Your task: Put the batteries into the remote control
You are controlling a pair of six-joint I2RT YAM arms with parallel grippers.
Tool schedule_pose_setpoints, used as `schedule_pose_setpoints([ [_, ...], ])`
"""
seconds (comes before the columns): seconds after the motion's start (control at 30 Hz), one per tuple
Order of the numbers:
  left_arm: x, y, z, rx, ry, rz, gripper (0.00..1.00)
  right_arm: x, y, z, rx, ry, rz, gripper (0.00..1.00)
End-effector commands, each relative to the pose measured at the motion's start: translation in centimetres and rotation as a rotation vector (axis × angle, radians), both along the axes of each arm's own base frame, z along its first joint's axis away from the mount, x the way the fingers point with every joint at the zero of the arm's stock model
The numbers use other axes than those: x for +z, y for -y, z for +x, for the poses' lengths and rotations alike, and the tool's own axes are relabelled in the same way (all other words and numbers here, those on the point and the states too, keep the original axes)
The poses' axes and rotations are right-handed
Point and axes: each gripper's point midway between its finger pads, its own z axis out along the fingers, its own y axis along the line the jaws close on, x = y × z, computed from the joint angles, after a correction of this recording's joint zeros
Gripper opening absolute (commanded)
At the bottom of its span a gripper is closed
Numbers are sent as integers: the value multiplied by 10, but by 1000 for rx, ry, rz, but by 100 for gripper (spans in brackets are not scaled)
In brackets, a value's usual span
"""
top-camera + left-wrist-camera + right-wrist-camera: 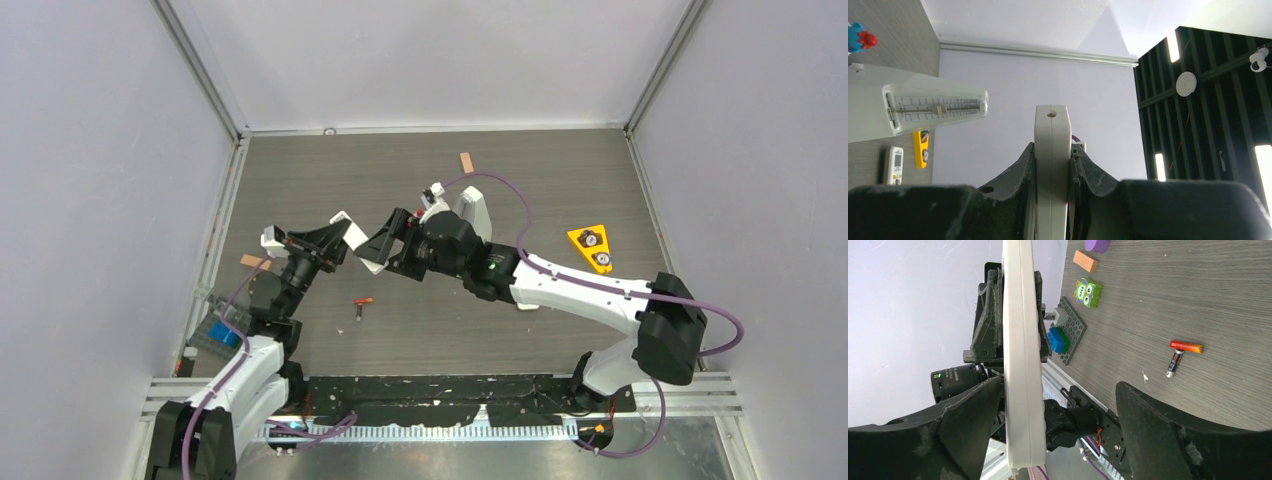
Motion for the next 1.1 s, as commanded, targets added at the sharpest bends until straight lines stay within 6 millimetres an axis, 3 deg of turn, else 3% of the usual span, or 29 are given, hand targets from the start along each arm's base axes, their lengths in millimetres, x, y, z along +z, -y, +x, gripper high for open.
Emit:
schedule_pose_setpoints([
  [0.0,33,-1,-3,10,106,-4,0,50,6,-13,50,70,115,91],
  [0.1,33,-1,-3,12,107,0,0,53,16,-18,40,71,128,91],
  [0.23,31,1,-5,1,113,4,0,46,23,-24,43,47,126,84],
  [0.57,38,2,-8,-9,140,6,0,30,19,-26,64,26,90,54],
  [0.77,44,6,-15,-29,161,26,0,23,12,-18,51,15,72,28],
  [1.07,36,14,-31,-76,167,64,0,23,-4,-9,65,5,89,22],
])
